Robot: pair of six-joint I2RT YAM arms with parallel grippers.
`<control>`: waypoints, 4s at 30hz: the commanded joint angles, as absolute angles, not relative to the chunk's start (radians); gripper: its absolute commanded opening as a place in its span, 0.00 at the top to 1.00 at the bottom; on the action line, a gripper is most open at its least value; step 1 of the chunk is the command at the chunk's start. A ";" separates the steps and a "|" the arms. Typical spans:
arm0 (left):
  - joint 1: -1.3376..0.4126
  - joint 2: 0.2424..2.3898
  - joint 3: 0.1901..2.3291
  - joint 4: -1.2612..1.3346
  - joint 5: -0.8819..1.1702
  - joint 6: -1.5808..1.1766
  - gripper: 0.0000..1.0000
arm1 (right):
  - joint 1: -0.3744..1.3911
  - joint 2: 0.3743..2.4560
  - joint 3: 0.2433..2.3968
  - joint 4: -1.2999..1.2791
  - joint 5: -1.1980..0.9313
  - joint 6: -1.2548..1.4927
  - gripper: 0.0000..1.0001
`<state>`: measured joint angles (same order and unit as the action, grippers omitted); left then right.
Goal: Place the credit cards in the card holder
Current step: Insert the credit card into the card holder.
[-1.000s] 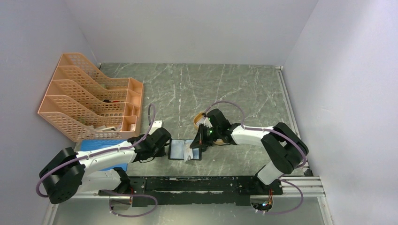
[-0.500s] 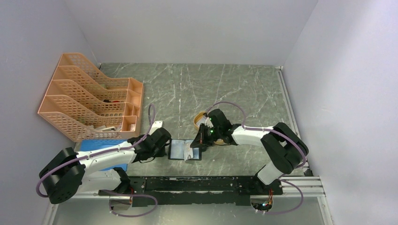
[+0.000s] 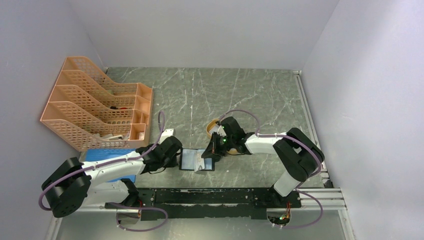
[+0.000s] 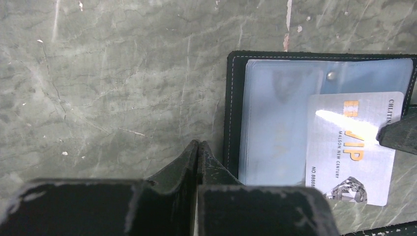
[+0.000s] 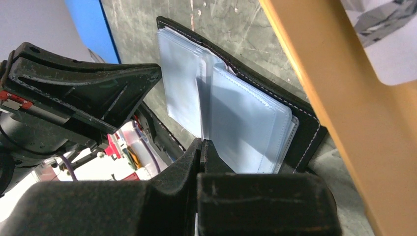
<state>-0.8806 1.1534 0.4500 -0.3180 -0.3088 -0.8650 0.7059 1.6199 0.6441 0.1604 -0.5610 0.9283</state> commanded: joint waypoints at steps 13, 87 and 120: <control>-0.877 1.167 0.422 -0.287 -0.266 -0.869 0.95 | 0.702 1.659 0.639 0.241 -0.515 0.980 1.00; -0.879 1.155 0.340 -0.169 -0.149 -0.910 0.95 | 0.815 1.644 0.656 0.238 -0.355 1.000 0.77; -0.872 1.038 0.419 -0.396 -0.337 -0.916 0.93 | 0.855 1.757 0.853 0.143 -0.351 0.987 0.66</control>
